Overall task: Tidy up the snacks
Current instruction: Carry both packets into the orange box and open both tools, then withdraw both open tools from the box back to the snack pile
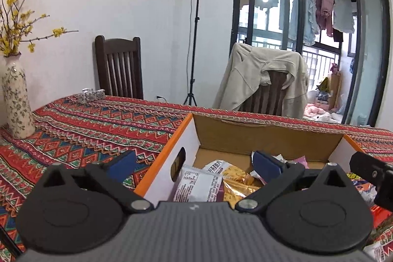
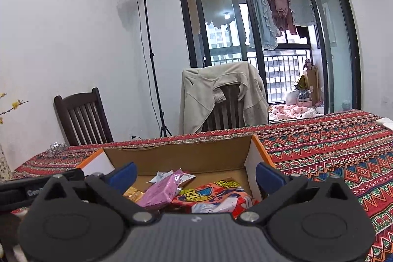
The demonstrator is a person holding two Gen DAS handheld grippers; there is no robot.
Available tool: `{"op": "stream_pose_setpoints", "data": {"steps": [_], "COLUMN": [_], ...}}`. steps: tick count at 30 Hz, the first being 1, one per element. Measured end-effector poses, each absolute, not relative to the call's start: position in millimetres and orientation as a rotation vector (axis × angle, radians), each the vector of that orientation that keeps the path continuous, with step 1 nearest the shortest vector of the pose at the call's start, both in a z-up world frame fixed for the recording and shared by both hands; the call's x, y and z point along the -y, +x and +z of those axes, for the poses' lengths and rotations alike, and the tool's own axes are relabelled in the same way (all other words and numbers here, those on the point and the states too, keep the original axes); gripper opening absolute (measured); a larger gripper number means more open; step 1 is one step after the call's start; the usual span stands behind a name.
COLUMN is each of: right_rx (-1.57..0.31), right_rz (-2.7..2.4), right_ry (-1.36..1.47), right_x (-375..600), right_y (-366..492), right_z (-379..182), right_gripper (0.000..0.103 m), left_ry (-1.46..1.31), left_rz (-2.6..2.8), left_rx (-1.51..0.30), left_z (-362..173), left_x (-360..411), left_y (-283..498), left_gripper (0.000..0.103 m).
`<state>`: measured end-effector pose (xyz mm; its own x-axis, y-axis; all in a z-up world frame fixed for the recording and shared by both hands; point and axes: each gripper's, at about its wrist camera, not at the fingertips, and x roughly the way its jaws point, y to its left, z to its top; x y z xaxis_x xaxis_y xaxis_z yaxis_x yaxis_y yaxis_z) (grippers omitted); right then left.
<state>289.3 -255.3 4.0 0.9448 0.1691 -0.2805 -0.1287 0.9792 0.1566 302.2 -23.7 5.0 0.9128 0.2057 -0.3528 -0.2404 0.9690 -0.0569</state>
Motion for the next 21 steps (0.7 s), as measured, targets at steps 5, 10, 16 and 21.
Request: {"op": "stream_pose_setpoints", "data": {"steps": [5,10,16,21], "right_rx": [-0.263,-0.225,-0.267,-0.303], "right_rz": [0.176,0.18,0.175,0.176], "right_ry": [0.117,0.091,0.095,0.084], "right_x": [257.0,257.0,255.1,254.8], "right_y": [282.9,267.5,249.1,228.3], "right_z": [18.5,38.9,45.1,38.3], "right_gripper": [0.103,0.103,0.103,0.103], "left_ry": [-0.092,-0.072,-0.065,-0.045], "left_rz": [0.258,0.251,0.247,0.237], "left_rx": [-0.335,-0.337,-0.354,-0.373], "left_z": [21.2,32.5,31.6,22.1], "left_x": [26.1,20.7,9.6,2.2], "left_y": [293.2,274.8,249.5,222.0], "left_gripper": [0.103,0.103,0.103,0.103]}}
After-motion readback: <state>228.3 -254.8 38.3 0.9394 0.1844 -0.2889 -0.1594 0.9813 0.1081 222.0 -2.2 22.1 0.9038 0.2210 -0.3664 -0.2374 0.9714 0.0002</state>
